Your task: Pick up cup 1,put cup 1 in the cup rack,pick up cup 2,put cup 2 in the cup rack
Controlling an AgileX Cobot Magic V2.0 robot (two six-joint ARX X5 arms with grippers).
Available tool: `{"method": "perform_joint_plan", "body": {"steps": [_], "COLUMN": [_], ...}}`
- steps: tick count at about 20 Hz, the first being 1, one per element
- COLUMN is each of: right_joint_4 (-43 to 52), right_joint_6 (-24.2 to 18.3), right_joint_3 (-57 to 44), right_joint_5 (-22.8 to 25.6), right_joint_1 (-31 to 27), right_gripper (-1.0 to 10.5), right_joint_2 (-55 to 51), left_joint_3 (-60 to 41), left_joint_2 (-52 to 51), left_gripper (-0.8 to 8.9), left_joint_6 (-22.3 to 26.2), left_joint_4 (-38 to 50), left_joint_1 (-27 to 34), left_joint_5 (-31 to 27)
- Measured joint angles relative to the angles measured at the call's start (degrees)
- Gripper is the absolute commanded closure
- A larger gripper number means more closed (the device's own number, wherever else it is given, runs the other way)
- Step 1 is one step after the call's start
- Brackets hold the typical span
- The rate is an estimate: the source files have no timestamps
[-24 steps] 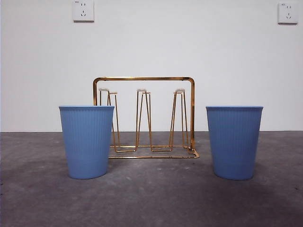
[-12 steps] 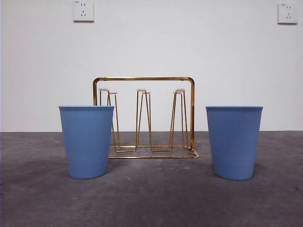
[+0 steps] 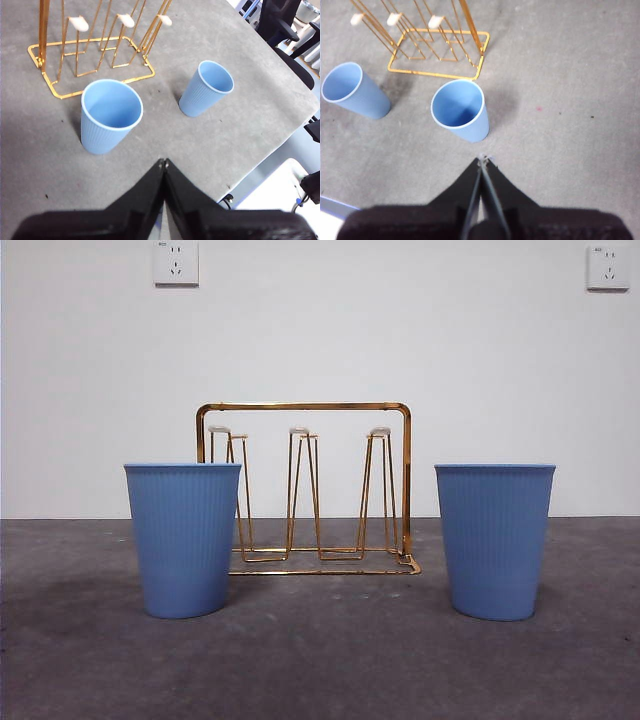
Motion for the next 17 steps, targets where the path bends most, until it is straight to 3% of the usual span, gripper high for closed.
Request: {"method": "perform_joint_plan", "body": {"steps": [2, 3, 5, 6, 7, 13, 17], "right_joint_4": [-0.1, 0.0, 1.2, 1.6, 1.6, 2.8, 7.0], "right_joint_6": [0.0, -0.1, -0.2, -0.2, 0.1, 0.8, 3.3], "right_joint_3": [0.0, 0.1, 0.1, 0.1, 0.1, 0.3, 0.3], "right_joint_5": [-0.6, -0.6, -0.7, -0.9, -1.4, -6.7, -7.0], "right_joint_1": [0.0, 0.0, 0.0, 0.0, 0.0, 0.0, 1.5], "right_gripper": [9.3, 8.3, 5.3, 4.0, 3.4, 3.5, 3.5], "right_joint_2": [0.0, 0.0, 0.0, 0.0, 0.0, 5.2, 12.0], "left_joint_3": [1.0, 1.5, 1.9, 2.0, 2.1, 2.6, 2.6], "left_joint_2": [0.8, 1.2, 1.9, 2.3, 2.8, 5.1, 7.0], "left_gripper": [7.54, 5.84, 1.36, 1.03, 1.03, 1.04, 1.04], "left_joint_6": [0.0, 0.0, 0.1, 0.0, 0.0, -2.2, -5.7], "left_joint_4": [0.0, 0.0, 0.4, 0.7, 1.0, 5.4, 10.1], "left_joint_1": [0.0, 0.0, 0.0, 0.0, -0.1, -2.1, -4.3], "left_joint_5": [0.2, 0.4, 2.0, 3.8, 6.0, 14.6, 20.6]}}
